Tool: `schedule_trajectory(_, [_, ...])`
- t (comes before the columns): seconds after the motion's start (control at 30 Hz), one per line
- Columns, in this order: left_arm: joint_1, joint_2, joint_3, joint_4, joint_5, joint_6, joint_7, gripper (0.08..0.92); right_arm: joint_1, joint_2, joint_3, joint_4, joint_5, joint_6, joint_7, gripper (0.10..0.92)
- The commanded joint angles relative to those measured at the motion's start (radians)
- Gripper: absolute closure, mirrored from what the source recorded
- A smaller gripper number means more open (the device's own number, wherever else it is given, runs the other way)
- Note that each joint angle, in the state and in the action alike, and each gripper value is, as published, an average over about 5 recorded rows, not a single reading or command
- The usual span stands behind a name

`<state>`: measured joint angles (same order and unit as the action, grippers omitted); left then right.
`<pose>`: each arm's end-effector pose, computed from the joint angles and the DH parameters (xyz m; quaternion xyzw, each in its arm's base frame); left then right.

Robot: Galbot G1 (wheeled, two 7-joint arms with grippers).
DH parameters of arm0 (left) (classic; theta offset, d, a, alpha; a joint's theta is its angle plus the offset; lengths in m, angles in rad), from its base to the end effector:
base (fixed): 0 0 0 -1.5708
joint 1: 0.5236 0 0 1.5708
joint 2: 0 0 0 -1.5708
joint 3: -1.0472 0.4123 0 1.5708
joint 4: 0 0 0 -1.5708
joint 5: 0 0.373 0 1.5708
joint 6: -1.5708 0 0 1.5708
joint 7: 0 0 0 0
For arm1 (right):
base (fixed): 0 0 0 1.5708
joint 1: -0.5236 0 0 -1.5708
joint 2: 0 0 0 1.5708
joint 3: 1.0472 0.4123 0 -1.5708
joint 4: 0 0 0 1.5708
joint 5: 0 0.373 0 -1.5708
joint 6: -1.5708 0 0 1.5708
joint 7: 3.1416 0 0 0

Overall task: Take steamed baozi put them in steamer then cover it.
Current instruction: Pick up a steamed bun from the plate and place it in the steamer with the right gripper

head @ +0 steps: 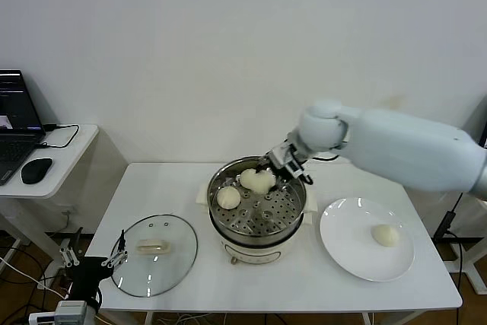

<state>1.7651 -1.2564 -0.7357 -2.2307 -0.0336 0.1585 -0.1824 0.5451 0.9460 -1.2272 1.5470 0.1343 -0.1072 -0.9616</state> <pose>0.1147 0.1158 -0.3066 0.0848 -0.9775 -0.1785 0.0742 0.5575 0.0512 -0.0548 0.6084 -0.4195 0.6636 0.1161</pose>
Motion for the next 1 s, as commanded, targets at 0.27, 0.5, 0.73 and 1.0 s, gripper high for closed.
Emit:
schedule_trajectory(0.27, [0.002,-0.012,-0.011,0.000,-0.003,-0.003,-0.005,0.177,-0.021,0.120,-0.134,0.011,-0.250,0.377,0.001,0.416])
schedule_trajectory(0.5, [0.002,-0.017,-0.009,0.002,-0.002,-0.003,-0.007,0.177,-0.042,0.090,-0.134,0.045,-0.324,0.432,0.006,0.409])
schedule_trajectory(0.73, [0.001,-0.021,-0.004,0.002,-0.001,-0.004,-0.008,0.177,-0.049,0.072,-0.125,0.052,-0.349,0.447,0.015,0.386])
schedule_trajectory(1.0, [-0.002,-0.016,-0.004,0.004,-0.001,-0.004,-0.007,0.177,-0.015,0.016,-0.044,0.042,-0.286,0.409,0.028,0.220])
